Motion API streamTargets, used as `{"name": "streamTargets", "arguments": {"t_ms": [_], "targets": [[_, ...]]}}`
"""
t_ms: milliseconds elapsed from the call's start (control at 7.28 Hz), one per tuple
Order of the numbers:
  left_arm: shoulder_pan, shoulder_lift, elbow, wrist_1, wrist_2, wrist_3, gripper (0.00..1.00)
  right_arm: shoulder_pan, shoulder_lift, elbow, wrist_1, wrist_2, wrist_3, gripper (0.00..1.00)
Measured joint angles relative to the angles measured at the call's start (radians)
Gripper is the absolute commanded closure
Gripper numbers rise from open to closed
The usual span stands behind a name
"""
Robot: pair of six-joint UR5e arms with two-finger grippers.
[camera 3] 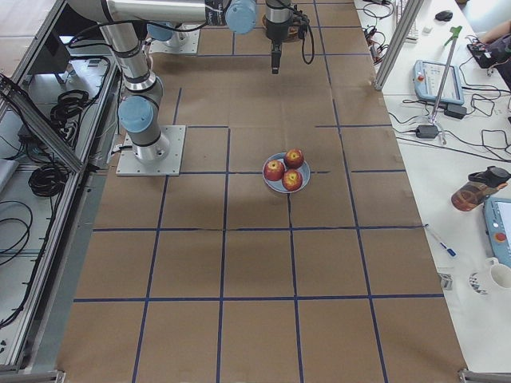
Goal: Transfer apple from basket to plate
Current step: 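Lower the left gripper over the wicker basket toward the apples, then close the left gripper on the yellow-red striped apple in the basket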
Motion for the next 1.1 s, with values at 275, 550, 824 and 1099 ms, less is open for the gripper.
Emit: {"name": "streamTargets", "arguments": {"t_ms": [275,550,824,1099], "targets": [[0.009,-0.003,0.011,-0.038,0.003,0.000,0.01,0.000,0.000,0.000,0.000,0.000,0.000,0.00],[0.026,-0.008,0.025,-0.066,0.020,-0.001,0.01,0.000,0.000,0.000,0.000,0.000,0.000,0.00],[0.090,-0.014,0.033,-0.053,0.095,-0.008,0.01,0.000,0.000,0.000,0.000,-0.001,0.000,0.00],[0.137,-0.066,0.017,0.061,0.118,-0.005,0.01,0.000,0.000,0.000,0.000,0.000,0.000,0.00]]}}
